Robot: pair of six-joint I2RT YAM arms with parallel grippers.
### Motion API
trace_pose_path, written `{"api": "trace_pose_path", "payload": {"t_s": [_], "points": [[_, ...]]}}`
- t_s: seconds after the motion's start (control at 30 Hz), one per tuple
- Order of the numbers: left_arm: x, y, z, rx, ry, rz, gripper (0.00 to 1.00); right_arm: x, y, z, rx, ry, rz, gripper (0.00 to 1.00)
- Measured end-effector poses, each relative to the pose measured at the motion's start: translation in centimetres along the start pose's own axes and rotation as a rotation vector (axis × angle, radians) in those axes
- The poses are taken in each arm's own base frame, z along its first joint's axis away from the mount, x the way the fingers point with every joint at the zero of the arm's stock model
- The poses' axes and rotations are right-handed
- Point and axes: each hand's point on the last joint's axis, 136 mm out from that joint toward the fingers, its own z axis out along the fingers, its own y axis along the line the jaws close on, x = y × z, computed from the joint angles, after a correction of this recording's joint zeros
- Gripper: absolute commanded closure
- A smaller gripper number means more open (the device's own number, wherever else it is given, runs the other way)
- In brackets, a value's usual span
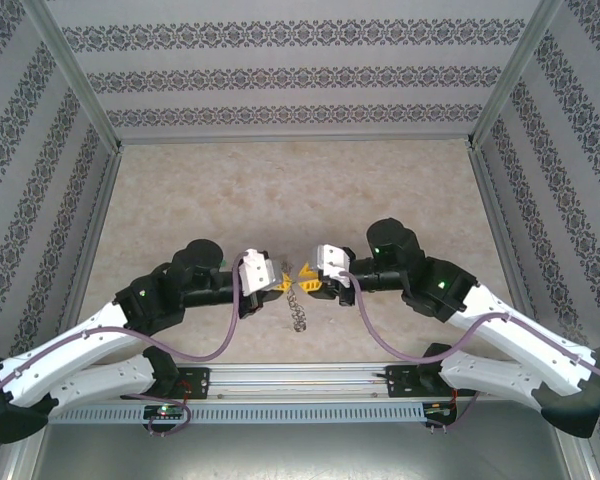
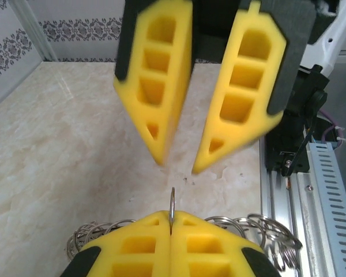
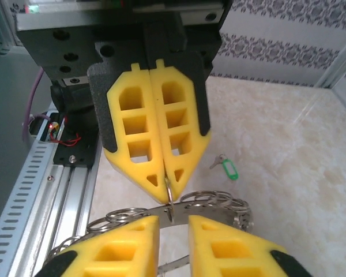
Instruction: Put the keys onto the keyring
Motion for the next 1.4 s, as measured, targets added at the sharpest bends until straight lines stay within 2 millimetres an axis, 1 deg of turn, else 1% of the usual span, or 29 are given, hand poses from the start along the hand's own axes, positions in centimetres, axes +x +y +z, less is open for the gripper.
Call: {"api": "trace_pose_path", "payload": {"t_s": [0.13, 0.27, 0.4, 0.67, 1.0, 1.07, 1.13, 1.27, 1.4], "points": [[-0.1, -0.6, -0.4, 0.014, -0.058, -0.014, 1.00, 0.1, 0.4, -0.2, -0.005, -0.022, 0.018, 0.76], [-0.8, -0.8, -0.6, 0.025, -0.106, -0.021, 1.00, -0.3, 0.6, -0.1, -0.023, -0.044, 0.031, 0.76], [-1.3, -0.9, -0.6, 0.031, -0.133, -0.020, 1.00, -0.7, 1.0, -0.2, -0.044, -0.063, 0.033, 0.77], [-1.6, -1.0, -0.6, 0.037, -0.159, -0.025, 1.00, -1.2, 1.8, -0.2, -0.093, -0.086, 0.046, 0.78], [-2.0, -1.4, -0.8, 0.055, -0.184, -0.023, 1.00, -0.7, 1.6, 0.3, -0.097, -0.071, 0.057, 0.78], [-2.1, -1.4, -0.8, 0.058, -0.189, -0.021, 1.00, -0.7, 1.5, 0.4, -0.094, -0.070, 0.056, 0.80], [-2.1, -1.4, -0.8, 0.058, -0.192, -0.021, 1.00, -0.7, 1.5, 0.4, -0.093, -0.070, 0.056, 0.84], [-2.1, -1.4, -0.8, 0.057, -0.194, -0.023, 1.00, -0.8, 1.4, 0.3, -0.089, -0.072, 0.055, 0.99], [-2.2, -1.4, -0.9, 0.055, -0.198, -0.022, 1.00, -0.9, 1.4, 0.3, -0.089, -0.076, 0.054, 1.00]]}}
